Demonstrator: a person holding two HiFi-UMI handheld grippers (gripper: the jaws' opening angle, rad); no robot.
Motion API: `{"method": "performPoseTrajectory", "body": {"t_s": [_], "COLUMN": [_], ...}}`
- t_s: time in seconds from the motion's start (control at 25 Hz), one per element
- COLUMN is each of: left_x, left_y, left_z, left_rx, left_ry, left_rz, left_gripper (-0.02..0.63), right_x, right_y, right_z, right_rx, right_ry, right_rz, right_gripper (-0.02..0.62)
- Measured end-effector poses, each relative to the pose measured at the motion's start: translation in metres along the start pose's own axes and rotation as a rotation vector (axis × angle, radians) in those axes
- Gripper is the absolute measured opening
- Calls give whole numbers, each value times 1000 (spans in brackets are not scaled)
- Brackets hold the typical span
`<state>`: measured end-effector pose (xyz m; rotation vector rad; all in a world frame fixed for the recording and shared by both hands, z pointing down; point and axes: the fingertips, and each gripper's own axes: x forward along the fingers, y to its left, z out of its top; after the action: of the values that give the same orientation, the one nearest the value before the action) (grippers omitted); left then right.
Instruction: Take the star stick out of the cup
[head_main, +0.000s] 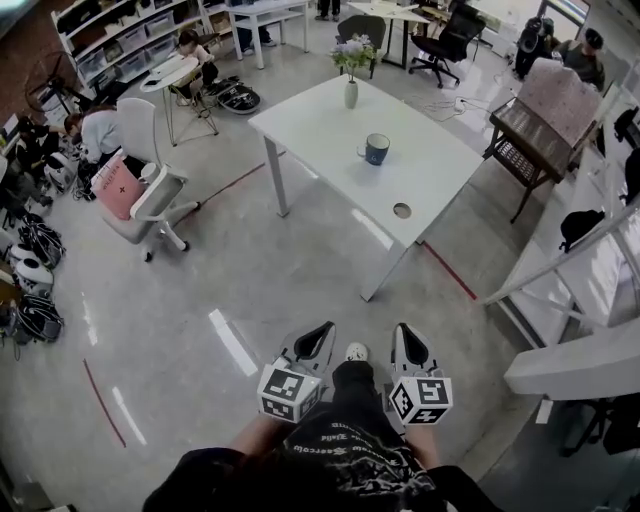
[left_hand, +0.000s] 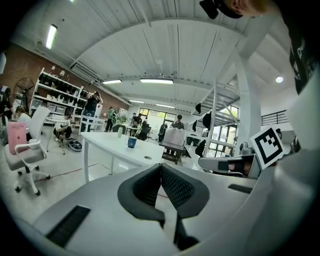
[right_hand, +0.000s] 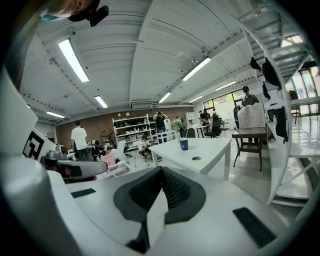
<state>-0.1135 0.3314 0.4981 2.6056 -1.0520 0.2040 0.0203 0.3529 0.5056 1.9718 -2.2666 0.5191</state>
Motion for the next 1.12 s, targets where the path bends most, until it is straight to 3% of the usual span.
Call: {"method": "performPoseTrajectory", "body": {"t_s": [0.32,0.52,0.84,1.12], "left_x": [152,234,300,333], "left_y": [24,23,34,70], "left_z": [52,79,94,95], "left_rx": [-17,40,20,33], "left_ry": [-24,-22,-16,1], "left_rz": [64,76,111,104], "left_gripper": [20,20,20,20], "right_x": [117,169,216,256], "right_y": [-97,-151,-206,-213], "right_z": [58,88,126,128], "right_rx": [-7,-15,-37,-32], "right_ry": [5,3,-17,-18], "right_rz": [54,95,102,75], "right_gripper": [9,9,9,9]}}
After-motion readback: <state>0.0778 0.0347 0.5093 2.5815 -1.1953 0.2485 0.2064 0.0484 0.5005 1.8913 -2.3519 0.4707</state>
